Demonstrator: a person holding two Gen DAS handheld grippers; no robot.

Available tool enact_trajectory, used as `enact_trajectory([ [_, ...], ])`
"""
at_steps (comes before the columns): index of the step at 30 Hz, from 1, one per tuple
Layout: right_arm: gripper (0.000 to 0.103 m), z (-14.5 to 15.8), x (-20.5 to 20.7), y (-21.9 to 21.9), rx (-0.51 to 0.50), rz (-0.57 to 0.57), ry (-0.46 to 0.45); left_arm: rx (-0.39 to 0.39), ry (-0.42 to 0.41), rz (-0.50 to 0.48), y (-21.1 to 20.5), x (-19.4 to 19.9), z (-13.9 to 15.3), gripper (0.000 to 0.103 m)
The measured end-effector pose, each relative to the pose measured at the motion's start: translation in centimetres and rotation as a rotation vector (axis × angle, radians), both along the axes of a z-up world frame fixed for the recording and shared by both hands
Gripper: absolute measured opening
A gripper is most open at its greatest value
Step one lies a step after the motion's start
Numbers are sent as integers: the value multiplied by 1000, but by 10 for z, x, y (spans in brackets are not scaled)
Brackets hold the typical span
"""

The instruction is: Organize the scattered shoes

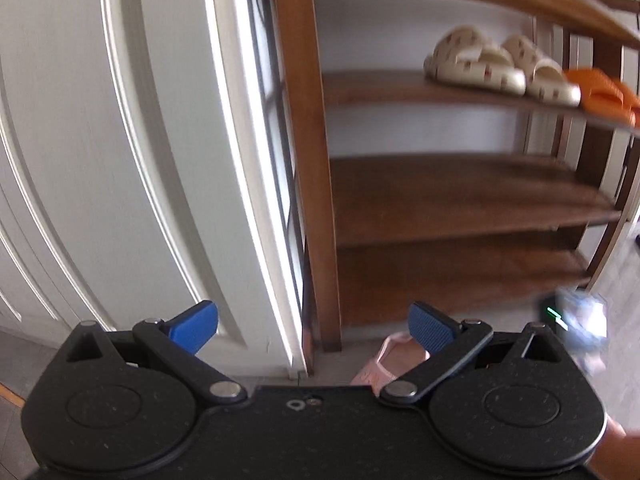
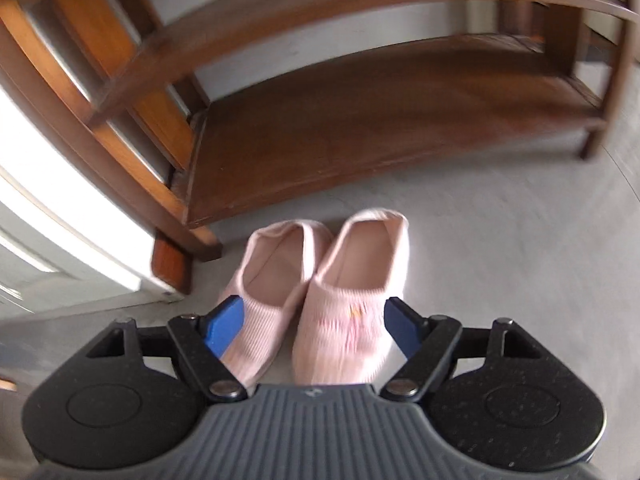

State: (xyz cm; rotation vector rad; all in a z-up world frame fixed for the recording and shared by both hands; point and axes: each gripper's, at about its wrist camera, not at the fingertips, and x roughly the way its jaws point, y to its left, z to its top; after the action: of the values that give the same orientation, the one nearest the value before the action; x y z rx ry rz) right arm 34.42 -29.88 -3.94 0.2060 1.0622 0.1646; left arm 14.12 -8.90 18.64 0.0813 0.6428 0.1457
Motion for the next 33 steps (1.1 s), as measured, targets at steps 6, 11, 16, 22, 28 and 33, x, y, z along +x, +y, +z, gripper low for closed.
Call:
enact_trajectory([
  [6,81,-70,70,25,-32,-52,74,25,-62,-66,5,25,-48,102],
  [11,81,-106,92,36,-101,-77,121,50,-88,-107,10,45,-66,102],
  [16,99,-127,95,40,-142,-81,135,69,-185,-147,14,54,-66,102],
  [22,103,-131,94,38,-116,-159,89,121,-305,-198,19,63,-74,102],
  [28,103,-132,83,48,-205,-86,48,154,-383,-242,18,69,-87,102],
  [33,83,-127,83,44,-222,-77,26,191,-366,-283,11,75,-108,102],
])
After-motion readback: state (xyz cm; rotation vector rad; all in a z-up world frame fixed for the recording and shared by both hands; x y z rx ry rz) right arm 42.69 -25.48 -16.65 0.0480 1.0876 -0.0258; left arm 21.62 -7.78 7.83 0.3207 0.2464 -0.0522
